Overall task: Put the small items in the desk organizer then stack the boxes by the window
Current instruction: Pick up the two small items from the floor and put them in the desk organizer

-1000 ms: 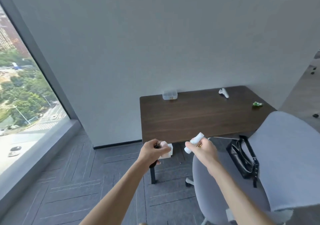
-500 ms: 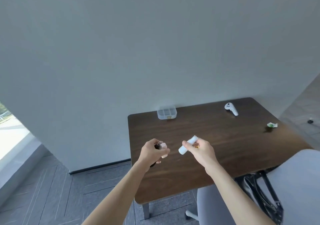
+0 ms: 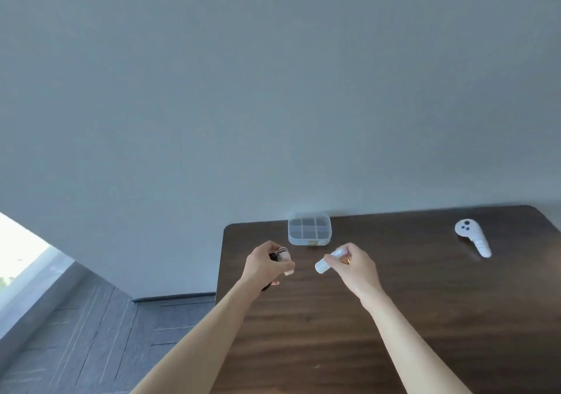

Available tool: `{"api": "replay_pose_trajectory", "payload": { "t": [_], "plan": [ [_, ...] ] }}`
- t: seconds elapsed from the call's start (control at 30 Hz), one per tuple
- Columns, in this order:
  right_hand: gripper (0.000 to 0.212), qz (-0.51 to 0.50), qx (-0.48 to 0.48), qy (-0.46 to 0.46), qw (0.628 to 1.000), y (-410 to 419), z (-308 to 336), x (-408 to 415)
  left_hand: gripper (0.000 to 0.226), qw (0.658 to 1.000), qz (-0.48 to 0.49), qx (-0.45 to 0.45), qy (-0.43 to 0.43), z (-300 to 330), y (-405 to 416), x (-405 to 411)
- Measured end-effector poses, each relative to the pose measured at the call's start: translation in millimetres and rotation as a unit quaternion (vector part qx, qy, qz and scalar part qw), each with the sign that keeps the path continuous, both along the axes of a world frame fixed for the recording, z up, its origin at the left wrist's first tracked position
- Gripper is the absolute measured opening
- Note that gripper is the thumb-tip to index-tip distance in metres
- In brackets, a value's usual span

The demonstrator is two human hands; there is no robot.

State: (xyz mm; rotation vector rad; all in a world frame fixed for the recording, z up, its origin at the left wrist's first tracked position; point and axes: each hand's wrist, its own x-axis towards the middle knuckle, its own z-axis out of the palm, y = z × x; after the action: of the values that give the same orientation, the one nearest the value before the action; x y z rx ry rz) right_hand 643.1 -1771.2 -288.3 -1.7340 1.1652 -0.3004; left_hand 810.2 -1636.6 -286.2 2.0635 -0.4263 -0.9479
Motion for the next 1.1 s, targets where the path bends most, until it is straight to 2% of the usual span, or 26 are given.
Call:
{"api": "replay_pose_trajectory", "payload": {
  "t": [0.17,0.3,0.43,0.6,0.83,1.0,1.1],
  "plan": [
    [0.010,0.037,-0.017,0.022,0.999,-70.1,-20.5,32.8,0.034,0.999,0.043,0.023,-0.001,-8.0,-59.5,24.8],
    [0.003,0.048,-0.011,0.034,0.998,-108.9,-34.8,60.8,0.021,0.995,0.085,0.044,0.014,-15.3,-101.5,41.7],
    [0.016,0.050,-0.010,0.042,0.998,-134.0,-49.9,90.4,0.022,0.992,0.108,0.052,0.029,-33.7,-135.4,63.9],
    [0.012,0.033,-0.034,0.064,0.997,-155.1,-77.5,125.8,0.022,0.990,0.114,0.078,0.043,-57.8,-165.5,91.6],
    [0.006,0.072,-0.084,0.124,0.986,-172.4,-119.3,159.9,0.024,0.989,0.105,0.097,0.027,-105.3,-187.9,113.2],
    [0.008,0.098,-0.110,0.152,0.977,-172.6,-148.2,178.1,0.021,0.992,0.101,0.074,0.015,-135.8,-193.2,118.6],
    [0.009,0.092,-0.113,0.159,0.976,-169.0,-160.4,184.2,0.029,0.993,0.100,0.065,0.009,-149.9,-194.9,122.1]
  ]
}}
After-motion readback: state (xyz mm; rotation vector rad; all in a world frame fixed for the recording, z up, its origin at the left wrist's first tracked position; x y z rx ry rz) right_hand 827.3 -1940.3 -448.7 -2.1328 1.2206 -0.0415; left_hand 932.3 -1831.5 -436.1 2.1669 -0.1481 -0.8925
